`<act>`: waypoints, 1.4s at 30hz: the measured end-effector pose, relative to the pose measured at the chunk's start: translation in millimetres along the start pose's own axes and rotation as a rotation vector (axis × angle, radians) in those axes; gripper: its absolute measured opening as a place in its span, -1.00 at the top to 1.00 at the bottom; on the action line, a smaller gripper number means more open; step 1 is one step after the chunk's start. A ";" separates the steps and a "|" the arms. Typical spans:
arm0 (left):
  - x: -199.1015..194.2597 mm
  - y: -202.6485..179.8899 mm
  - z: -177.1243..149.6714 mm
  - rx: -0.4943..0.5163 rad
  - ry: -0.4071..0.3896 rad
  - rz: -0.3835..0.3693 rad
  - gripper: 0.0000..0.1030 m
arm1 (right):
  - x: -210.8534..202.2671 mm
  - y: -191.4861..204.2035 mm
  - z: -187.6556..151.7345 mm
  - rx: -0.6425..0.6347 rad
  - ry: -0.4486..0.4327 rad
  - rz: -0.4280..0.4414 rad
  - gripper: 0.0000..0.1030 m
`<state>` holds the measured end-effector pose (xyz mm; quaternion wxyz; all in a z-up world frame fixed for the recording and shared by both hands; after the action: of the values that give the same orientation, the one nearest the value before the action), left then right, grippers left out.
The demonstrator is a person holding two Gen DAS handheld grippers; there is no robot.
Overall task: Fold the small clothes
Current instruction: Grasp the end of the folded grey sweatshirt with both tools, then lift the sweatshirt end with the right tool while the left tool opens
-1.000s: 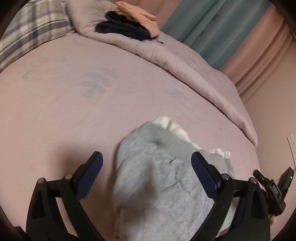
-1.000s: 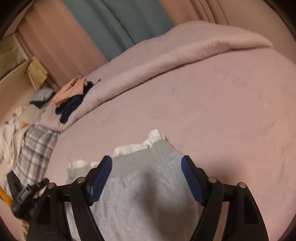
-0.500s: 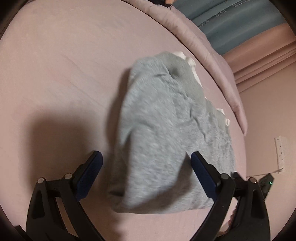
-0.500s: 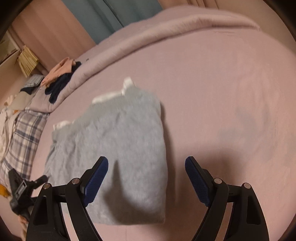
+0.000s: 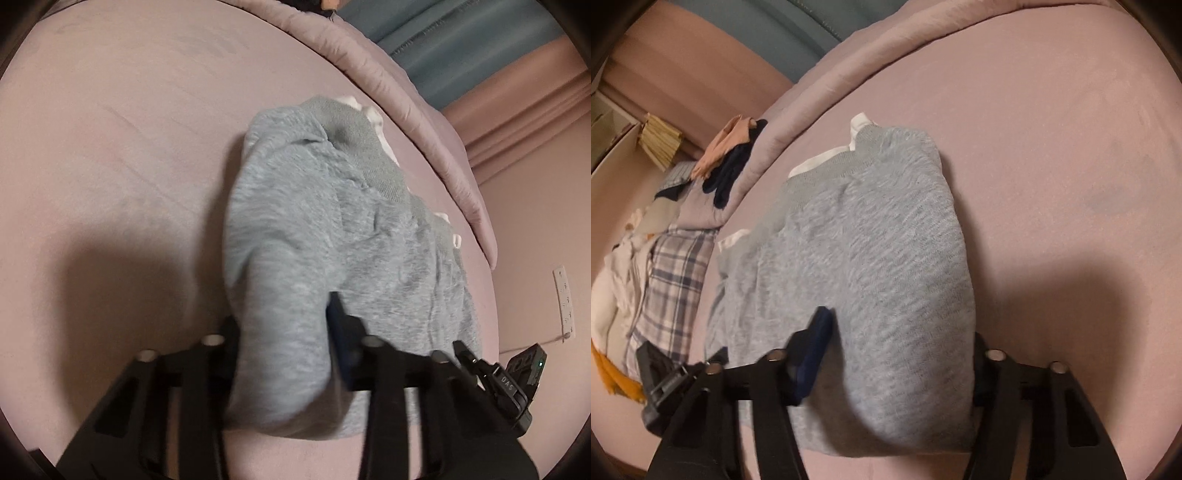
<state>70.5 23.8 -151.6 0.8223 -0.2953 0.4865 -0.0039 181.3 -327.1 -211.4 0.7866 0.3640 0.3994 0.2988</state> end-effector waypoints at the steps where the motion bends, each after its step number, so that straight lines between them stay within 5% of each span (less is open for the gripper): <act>1: -4.9 0.0 -0.4 -0.005 -0.009 -0.008 0.46 | -0.9 2.2 -0.1 0.010 0.001 0.013 0.28; 15: -67.3 -6.4 -52.5 0.105 -0.006 0.014 0.49 | -55.6 25.7 -23.9 -0.022 -0.040 0.075 0.44; 28: -52.5 6.0 -75.7 0.128 0.014 0.086 0.45 | -68.4 16.4 -51.1 -0.007 -0.046 0.032 0.44; 42: -49.0 12.5 -77.2 0.178 -0.025 0.174 -0.11 | -52.9 -9.3 -59.9 0.077 -0.029 -0.013 0.32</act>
<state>-20.7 11.3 -145.8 0.8484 -0.1781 0.4978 0.0279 105.7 -352.5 -222.1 0.7797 0.3956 0.4016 0.2726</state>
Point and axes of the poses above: each gripper's, at about its wrist camera, not at the fingertips, and x roughly the way its jaws point, y to its left, z to its top, the point moved 8 cm from there along x, roughly the way its jaws point, and after that the axes turned 7 degrees about z, right-handed, at the moved point
